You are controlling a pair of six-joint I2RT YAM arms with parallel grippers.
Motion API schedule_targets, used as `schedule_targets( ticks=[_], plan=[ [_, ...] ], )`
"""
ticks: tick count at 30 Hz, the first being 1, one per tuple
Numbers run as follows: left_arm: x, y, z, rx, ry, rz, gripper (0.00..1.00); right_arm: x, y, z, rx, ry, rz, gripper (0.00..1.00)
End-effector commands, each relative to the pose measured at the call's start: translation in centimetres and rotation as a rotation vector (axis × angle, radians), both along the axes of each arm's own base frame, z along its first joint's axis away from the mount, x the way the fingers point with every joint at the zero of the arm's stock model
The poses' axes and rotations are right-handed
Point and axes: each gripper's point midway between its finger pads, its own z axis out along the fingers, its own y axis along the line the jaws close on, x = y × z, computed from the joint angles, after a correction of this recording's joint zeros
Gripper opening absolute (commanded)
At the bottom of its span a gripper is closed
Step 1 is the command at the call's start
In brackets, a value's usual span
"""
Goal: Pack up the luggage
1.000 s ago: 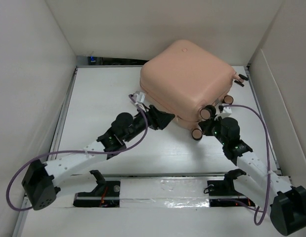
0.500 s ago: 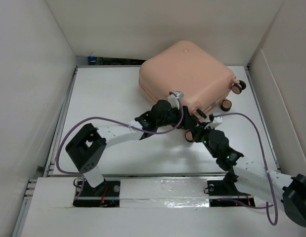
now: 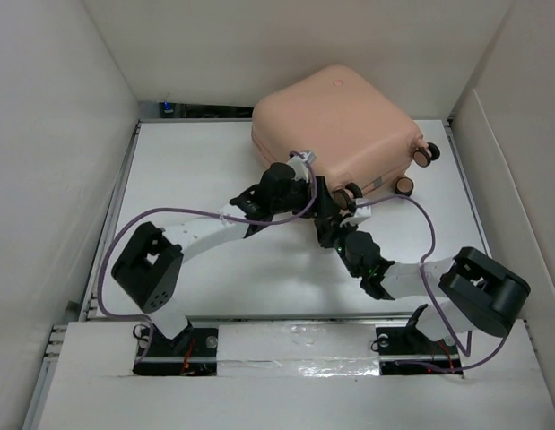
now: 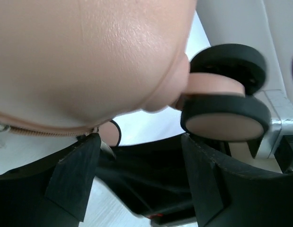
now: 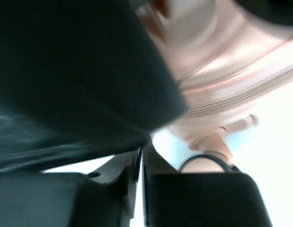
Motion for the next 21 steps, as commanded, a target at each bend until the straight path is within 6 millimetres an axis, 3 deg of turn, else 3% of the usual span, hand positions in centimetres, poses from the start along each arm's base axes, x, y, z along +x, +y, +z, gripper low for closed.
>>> schedule_targets(
  ticks=[1,2,3,4,5,6,7,8,9,12,14,16,20,21],
  plan=[
    [-0.2,1.4,9.6,-0.229,-0.238,0.039,0.68,-5.9,8.5,6.4,0.189,-0.089,0.424,0.27],
    [-0.1,2.3,9.1,-0.215,-0.239,0.059,0.69,-5.6,8.1,6.2,0.197,-0.069,0.393,0.37],
    [-0.6,3.3,9.8,-0.218,-0.262,0.077,0.68,-5.7,7.8,5.2,0.169,-0.032,0.381,0.45],
    [-0.3,4.9,7.8,-0.180,-0.253,0.108,0.68,-5.8,7.6,5.0,0.156,-0.024,0.378,0.58],
    [-0.5,5.6,7.3,-0.167,-0.256,0.123,0.65,-6.3,7.5,5.4,0.156,-0.025,0.390,0.63],
    [-0.6,6.8,8.2,-0.177,-0.288,0.171,0.62,-6.5,7.0,4.5,0.130,0.009,0.380,0.67],
    [-1.0,7.7,6.7,-0.155,-0.280,0.195,0.60,-7.0,6.9,4.3,0.121,0.020,0.387,0.73],
    [-1.1,8.4,6.4,-0.151,-0.287,0.217,0.53,-7.3,6.4,4.6,0.122,0.019,0.387,0.73],
    [-1.2,9.1,6.7,-0.159,-0.305,0.244,0.49,-7.6,5.9,3.6,0.091,0.056,0.382,0.74],
    [-1.7,10.2,4.2,-0.134,-0.290,0.267,0.38,-8.8,4.9,3.3,0.060,0.094,0.390,0.73],
    [-2.0,10.4,2.2,-0.111,-0.272,0.265,0.34,-9.7,4.8,3.7,0.039,0.108,0.432,0.41],
    [-2.3,10.0,1.1,-0.115,-0.281,0.229,0.26,-11.0,4.7,5.8,0.003,0.088,0.481,0.02],
    [-2.5,8.1,1.1,-0.150,-0.308,0.169,0.28,-10.9,1.9,11.6,-0.046,-0.002,0.392,0.01],
    [-2.6,7.4,0.3,-0.123,-0.300,0.160,0.32,-10.6,0.7,12.1,-0.078,-0.007,0.349,0.08]
  ],
)
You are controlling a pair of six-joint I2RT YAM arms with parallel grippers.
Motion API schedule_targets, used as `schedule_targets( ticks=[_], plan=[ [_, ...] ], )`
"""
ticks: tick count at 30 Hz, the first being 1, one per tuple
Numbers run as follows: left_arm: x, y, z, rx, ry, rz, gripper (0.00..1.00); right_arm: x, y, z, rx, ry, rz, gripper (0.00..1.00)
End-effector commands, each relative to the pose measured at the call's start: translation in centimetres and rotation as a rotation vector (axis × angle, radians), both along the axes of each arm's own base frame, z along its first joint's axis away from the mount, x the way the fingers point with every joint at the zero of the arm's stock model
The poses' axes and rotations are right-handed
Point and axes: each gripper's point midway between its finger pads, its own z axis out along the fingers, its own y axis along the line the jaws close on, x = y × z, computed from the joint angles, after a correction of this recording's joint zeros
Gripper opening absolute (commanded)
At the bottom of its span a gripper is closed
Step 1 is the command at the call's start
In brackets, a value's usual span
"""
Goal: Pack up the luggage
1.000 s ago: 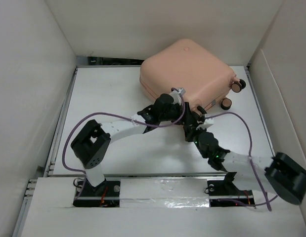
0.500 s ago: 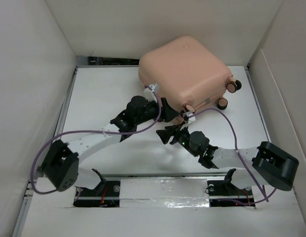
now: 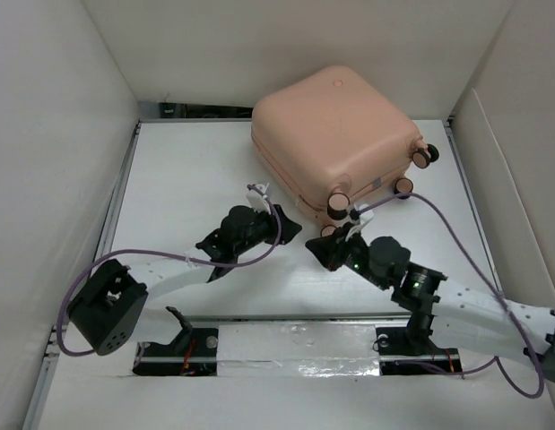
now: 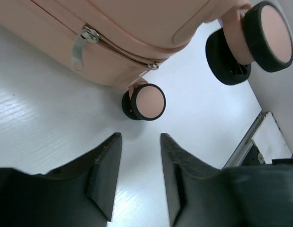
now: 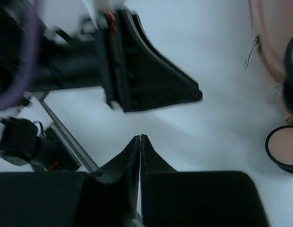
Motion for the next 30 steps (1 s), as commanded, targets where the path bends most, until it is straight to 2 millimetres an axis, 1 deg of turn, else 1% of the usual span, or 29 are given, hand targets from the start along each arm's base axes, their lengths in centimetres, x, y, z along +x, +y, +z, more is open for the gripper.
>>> schedule_targets(
  ticks=[1,2,3,4,5,6,7,8,9,10,11,12,13,14,15,16,17,18,19,20,21,22,23,24,26,27,30],
  plan=[
    [1.0,-2.7,4.1,-0.067,-0.149,-0.051,0.37,0.6,-3.8,5.6,-0.055,-0.097,-0.118,0.36],
    [0.8,-3.3,4.2,-0.070,-0.156,-0.069,0.43,1.5,-5.2,6.3,-0.084,-0.112,-0.186,0.47],
    [1.0,-3.6,3.7,-0.065,-0.151,-0.074,0.53,2.2,-6.8,5.6,-0.161,-0.100,-0.232,0.54],
    [1.4,-3.9,4.1,-0.071,-0.160,-0.072,0.55,2.8,-7.7,7.5,-0.157,-0.114,-0.272,0.68],
    [1.6,-4.1,4.1,-0.069,-0.161,-0.073,0.57,3.4,-8.4,7.4,-0.192,-0.106,-0.303,0.74],
    [1.8,-4.3,3.3,-0.054,-0.148,-0.072,0.57,3.8,-9.3,7.1,-0.248,-0.103,-0.319,0.78],
    [2.2,-4.7,3.8,-0.059,-0.155,-0.071,0.57,4.9,-10.5,7.2,-0.273,-0.095,-0.368,0.84],
    [2.5,-4.9,3.6,-0.051,-0.158,-0.071,0.57,5.7,-10.8,7.4,-0.304,-0.084,-0.391,0.88],
    [2.9,-5.0,2.8,-0.034,-0.152,-0.066,0.57,6.2,-11.3,6.9,-0.355,-0.075,-0.404,0.91],
    [3.4,-5.4,3.2,-0.033,-0.161,-0.061,0.57,7.2,-12.3,6.7,-0.380,-0.063,-0.437,0.94],
    [3.7,-5.6,2.9,-0.016,-0.167,-0.060,0.57,7.6,-11.9,6.4,-0.395,-0.055,-0.404,0.95],
    [4.1,-5.8,1.8,0.009,-0.156,-0.056,0.57,8.4,-11.7,5.9,-0.435,-0.049,-0.385,0.96],
    [4.7,-6.1,2.2,0.009,-0.167,-0.052,0.57,8.9,-11.6,5.7,-0.445,-0.040,-0.374,0.97],
    [5.0,-6.3,2.0,0.017,-0.169,-0.049,0.57,9.3,-11.6,5.5,-0.453,-0.030,-0.369,0.97],
    [5.5,-6.4,1.1,0.042,-0.165,-0.040,0.57,10.2,-11.2,5.3,-0.468,-0.043,-0.357,0.98],
    [5.9,-6.7,1.3,0.043,-0.170,-0.037,0.57,10.5,-10.9,4.9,-0.481,-0.043,-0.336,0.97],
    [6.1,-6.9,1.2,0.046,-0.169,-0.038,0.57,10.7,-10.3,4.6,-0.480,-0.036,-0.295,0.97],
    [6.3,-7.1,0.5,0.061,-0.166,-0.041,0.57,11.3,-10.5,4.5,-0.483,-0.030,-0.298,0.97],
    [6.5,-7.3,0.7,0.061,-0.169,-0.040,0.56,11.7,-10.0,3.7,-0.500,-0.017,-0.280,0.96],
    [6.7,-7.4,0.7,0.062,-0.171,-0.040,0.55,12.1,-9.7,3.3,-0.499,-0.015,-0.258,0.96],
    [6.8,-7.5,0.2,0.071,-0.164,-0.040,0.54,12.3,-9.6,3.0,-0.505,-0.011,-0.245,0.96],
    [6.9,-7.6,0.1,0.075,-0.167,-0.042,0.54,12.7,-9.6,2.7,-0.506,0.000,-0.242,0.95],
    [7.1,-7.7,0.2,0.075,-0.169,-0.042,0.54,12.9,-9.0,1.9,-0.509,0.015,-0.214,0.95],
    [7.1,-7.8,-0.2,0.081,-0.162,-0.043,0.53,13.5,-9.1,1.7,-0.510,0.008,-0.216,0.94],
    [7.3,-8.0,-0.2,0.081,-0.167,-0.043,0.52,14.0,-9.1,1.1,-0.513,0.021,-0.220,0.90],
    [7.4,-8.1,-0.5,0.084,-0.163,-0.044,0.51,14.6,-9.2,1.4,-0.500,0.005,-0.229,0.87],
    [7.7,-8.4,-0.5,0.076,-0.170,-0.042,0.47,15.5,-9.1,0.8,-0.495,0.010,-0.221,0.77]
  ],
)
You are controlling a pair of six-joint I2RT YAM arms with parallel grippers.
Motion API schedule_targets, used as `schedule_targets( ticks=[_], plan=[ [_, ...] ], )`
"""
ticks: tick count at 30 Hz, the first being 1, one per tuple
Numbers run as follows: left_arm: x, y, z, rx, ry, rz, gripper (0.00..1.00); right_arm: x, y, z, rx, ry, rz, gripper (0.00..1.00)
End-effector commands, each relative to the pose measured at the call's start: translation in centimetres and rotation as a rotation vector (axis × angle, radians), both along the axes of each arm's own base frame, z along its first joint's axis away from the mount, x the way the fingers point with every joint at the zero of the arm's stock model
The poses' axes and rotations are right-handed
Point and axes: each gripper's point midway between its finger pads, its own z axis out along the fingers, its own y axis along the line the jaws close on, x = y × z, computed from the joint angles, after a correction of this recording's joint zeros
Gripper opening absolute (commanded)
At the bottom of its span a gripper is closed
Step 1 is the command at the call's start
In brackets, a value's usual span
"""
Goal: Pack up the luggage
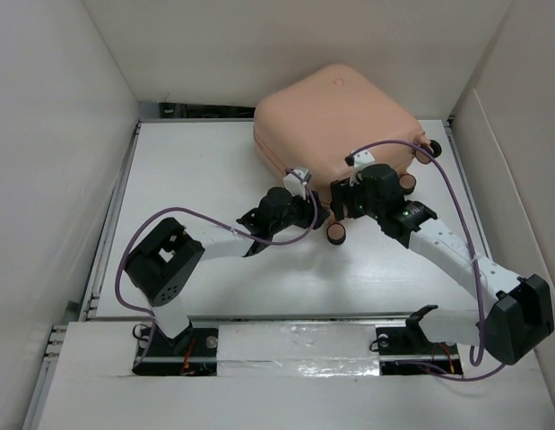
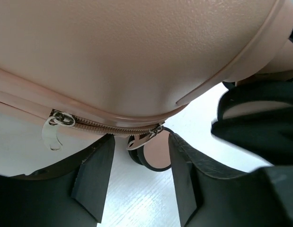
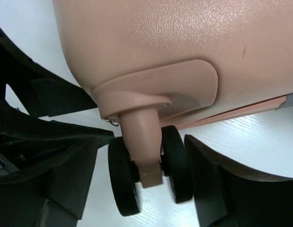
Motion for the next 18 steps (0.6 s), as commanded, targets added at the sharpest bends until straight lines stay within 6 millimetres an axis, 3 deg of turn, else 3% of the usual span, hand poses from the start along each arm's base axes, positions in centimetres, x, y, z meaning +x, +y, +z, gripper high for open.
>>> schedule_targets(
  ticks=[1,4,6,8,11,13,18],
  plan=[
    [1.9,-0.9,1.6,-0.030,-0.075,0.018,0.46,2.0,1.4,3.2,0.064,-0.101,0.052,0.73],
    [2.0,-1.2,1.6,-0.042,-0.078,0.015,0.41,2.5,1.6,1.9,0.053,-0.065,0.058,0.65],
    [2.0,-1.3,1.6,-0.049,-0.077,0.011,0.38,2.8,1.4,1.6,0.055,-0.059,0.053,0.53],
    [1.7,-1.5,1.5,-0.049,-0.078,0.007,0.35,2.8,1.5,1.5,0.060,-0.060,0.057,0.27],
    [1.7,-1.2,1.4,-0.050,-0.079,0.018,0.29,2.5,2.0,1.6,0.083,-0.063,0.082,0.05],
    [1.2,-1.4,1.7,-0.060,-0.082,0.014,0.32,1.8,2.6,1.5,0.093,-0.057,0.115,0.00],
    [0.3,-1.4,1.9,-0.066,-0.080,-0.004,0.36,-0.5,5.7,2.8,0.177,-0.075,0.239,0.00]
  ],
)
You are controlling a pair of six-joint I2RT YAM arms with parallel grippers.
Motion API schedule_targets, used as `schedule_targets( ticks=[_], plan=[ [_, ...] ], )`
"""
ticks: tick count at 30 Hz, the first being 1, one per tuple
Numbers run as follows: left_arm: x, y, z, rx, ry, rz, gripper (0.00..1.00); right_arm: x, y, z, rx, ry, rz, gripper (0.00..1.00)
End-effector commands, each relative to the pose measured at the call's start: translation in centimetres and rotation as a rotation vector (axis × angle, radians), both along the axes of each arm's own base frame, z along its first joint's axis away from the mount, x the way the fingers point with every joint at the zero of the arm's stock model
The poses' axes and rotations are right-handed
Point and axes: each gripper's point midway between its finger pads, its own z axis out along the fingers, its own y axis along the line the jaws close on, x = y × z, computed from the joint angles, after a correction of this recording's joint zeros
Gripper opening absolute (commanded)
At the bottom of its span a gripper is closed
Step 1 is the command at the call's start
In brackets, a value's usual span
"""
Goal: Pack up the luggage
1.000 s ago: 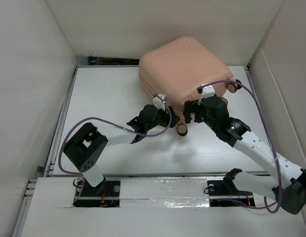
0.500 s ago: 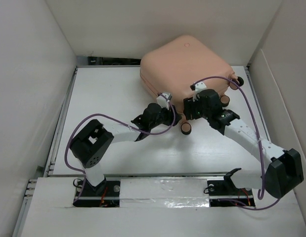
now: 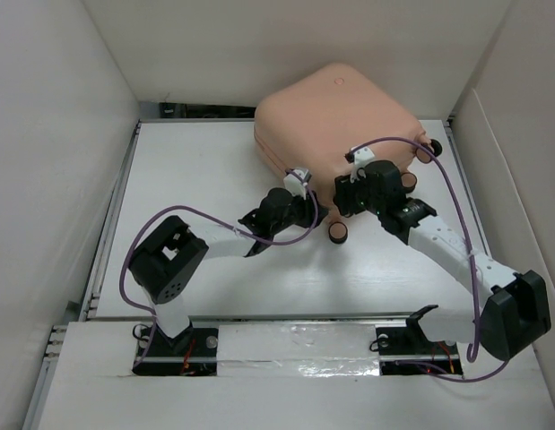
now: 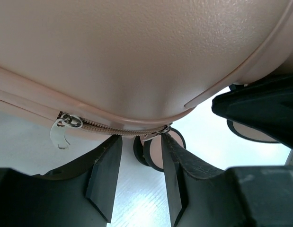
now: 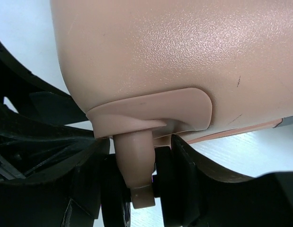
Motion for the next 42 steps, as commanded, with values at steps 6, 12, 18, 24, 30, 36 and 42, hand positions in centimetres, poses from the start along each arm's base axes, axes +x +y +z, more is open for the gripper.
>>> schedule_targets(
  ticks=[6,12,18,24,30,36,42],
  plan=[
    [-0.9,0.1,2.4,-0.051,-0.062,0.013,0.44,-3.7,8.2,4.2,0.205,-0.074,0.240,0.00],
    [-1.6,1.4,1.8,-0.034,-0.061,0.045,0.40,-4.7,10.0,3.7,0.222,-0.055,0.277,0.00],
    [-1.8,1.1,2.0,-0.034,-0.071,0.037,0.30,-5.6,11.5,4.2,0.253,-0.058,0.309,0.00],
    [-2.2,0.9,2.4,-0.034,-0.084,0.025,0.25,-5.9,12.4,4.1,0.264,-0.053,0.324,0.00],
    [-2.1,0.6,3.1,-0.045,-0.101,0.059,0.19,-6.8,13.3,3.6,0.268,-0.036,0.344,0.00],
    [-0.9,2.0,3.2,-0.007,-0.110,0.151,0.00,-6.8,11.8,3.3,0.250,-0.057,0.277,0.00],
    [-0.4,6.4,1.1,0.144,-0.127,0.277,0.00,-7.2,9.3,2.4,0.215,-0.068,0.198,0.00]
  ],
)
